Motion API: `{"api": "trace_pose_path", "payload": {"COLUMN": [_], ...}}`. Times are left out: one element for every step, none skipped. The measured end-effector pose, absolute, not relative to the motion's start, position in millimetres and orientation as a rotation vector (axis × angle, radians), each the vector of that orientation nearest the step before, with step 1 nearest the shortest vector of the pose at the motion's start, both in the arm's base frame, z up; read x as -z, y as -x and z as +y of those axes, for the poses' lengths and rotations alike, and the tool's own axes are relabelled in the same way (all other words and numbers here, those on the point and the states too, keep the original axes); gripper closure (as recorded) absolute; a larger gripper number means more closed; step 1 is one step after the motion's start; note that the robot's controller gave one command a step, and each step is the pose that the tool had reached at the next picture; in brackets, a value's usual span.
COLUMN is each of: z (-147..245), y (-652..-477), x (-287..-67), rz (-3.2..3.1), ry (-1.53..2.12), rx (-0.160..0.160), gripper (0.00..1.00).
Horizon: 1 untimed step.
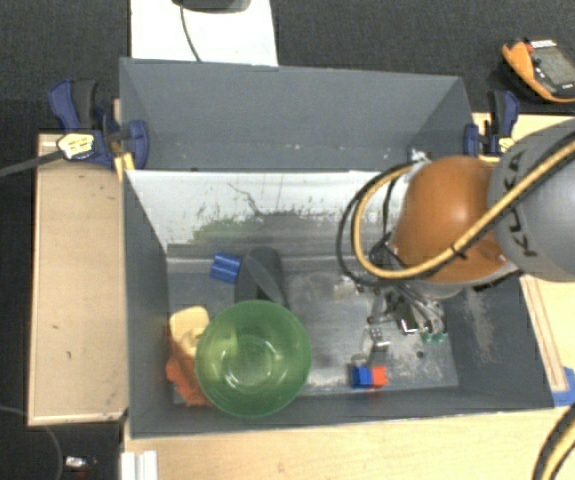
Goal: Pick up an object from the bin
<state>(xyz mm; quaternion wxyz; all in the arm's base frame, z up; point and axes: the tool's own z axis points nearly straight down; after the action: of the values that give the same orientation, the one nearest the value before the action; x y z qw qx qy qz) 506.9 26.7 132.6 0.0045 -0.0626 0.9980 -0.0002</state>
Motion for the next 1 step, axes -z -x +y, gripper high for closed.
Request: {"api": "trace_pose_path", "payload": {"z": [70.1], "y": [-516.3], "x": [-116.7], "rz": [3.106], "ry": [0.369], "rx": [0.000], "gripper": [0.00]}}
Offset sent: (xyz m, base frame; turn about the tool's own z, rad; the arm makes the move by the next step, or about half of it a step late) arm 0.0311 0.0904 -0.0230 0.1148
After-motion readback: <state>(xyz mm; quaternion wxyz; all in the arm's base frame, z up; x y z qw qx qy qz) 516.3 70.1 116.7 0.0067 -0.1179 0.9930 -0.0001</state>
